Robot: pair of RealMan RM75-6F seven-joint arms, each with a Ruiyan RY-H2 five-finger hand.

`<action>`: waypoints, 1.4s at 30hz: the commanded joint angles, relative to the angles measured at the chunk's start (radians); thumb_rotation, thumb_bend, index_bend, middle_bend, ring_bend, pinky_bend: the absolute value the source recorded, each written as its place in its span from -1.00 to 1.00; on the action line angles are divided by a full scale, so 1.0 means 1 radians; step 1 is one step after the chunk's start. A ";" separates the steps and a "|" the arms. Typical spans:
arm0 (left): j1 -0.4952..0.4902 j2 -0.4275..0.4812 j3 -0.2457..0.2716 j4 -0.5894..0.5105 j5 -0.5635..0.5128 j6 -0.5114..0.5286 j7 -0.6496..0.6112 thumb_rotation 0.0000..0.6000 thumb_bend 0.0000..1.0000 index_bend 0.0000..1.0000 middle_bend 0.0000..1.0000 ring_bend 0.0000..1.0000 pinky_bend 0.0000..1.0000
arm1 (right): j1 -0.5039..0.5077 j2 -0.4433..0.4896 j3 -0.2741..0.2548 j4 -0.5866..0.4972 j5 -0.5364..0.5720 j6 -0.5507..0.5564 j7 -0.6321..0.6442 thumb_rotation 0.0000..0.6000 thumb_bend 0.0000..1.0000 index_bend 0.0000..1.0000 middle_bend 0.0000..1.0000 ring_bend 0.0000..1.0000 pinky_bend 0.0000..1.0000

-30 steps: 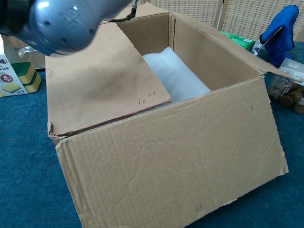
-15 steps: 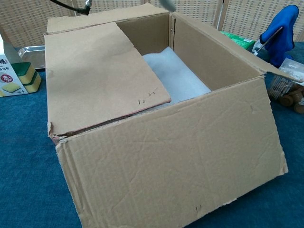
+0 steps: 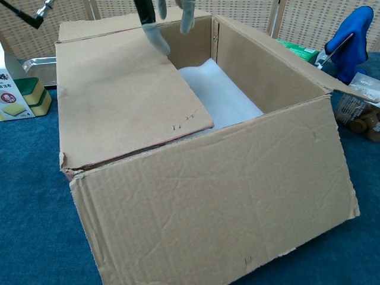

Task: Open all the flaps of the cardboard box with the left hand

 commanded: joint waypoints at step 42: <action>-0.206 -0.092 0.119 0.060 -0.281 -0.027 -0.133 1.00 -0.37 -0.19 -0.30 -0.43 -0.13 | 0.003 -0.003 -0.001 0.001 0.002 -0.006 -0.007 1.00 -1.00 -1.00 -1.00 -1.00 -0.95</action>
